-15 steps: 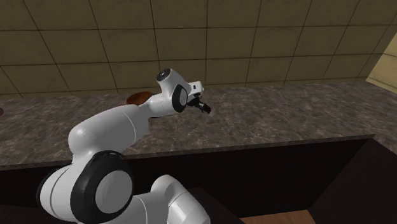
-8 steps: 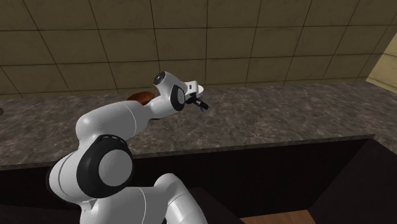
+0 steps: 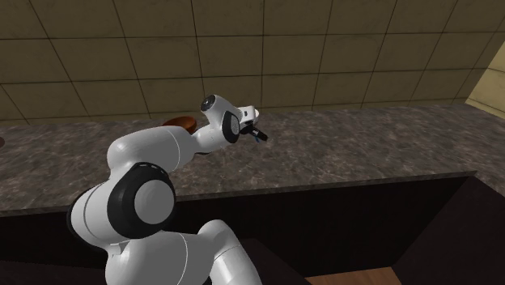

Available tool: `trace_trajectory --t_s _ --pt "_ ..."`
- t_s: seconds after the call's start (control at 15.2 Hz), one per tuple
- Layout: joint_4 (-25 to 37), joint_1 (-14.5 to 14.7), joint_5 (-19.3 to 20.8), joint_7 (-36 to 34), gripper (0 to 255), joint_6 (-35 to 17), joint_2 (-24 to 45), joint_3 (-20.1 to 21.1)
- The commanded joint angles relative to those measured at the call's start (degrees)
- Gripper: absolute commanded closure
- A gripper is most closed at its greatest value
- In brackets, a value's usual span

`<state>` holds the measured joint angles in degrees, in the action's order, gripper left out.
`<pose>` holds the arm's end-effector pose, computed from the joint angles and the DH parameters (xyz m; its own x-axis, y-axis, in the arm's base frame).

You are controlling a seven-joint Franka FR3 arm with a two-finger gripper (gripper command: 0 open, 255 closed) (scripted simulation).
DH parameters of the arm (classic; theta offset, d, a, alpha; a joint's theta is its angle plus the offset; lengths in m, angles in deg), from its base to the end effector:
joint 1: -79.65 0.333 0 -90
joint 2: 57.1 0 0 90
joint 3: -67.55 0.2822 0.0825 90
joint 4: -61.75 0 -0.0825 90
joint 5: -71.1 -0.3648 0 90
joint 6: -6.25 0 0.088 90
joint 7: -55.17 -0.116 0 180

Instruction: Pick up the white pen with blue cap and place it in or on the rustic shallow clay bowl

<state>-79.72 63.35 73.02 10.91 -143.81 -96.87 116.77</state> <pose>0.3649 0.2713 0.4917 0.6837 -0.0876 0.7245 -0.1350 -0.9908 0.0077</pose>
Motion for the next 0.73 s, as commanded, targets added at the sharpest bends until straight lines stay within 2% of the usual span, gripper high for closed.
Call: trace_trajectory --t_s 0.0,0.13,0.2,0.66 --pt "-0.01 -0.03 0.01 -0.01 0 -0.05 0.02 0.02" --pt "-0.01 -0.02 0.01 -0.01 0 -0.03 0.01 0.02" --pt "-0.01 -0.02 0.01 -0.01 255 -0.03 0.01 0.02" --pt "-0.01 -0.02 0.01 -0.01 255 -0.03 0.01 0.02"
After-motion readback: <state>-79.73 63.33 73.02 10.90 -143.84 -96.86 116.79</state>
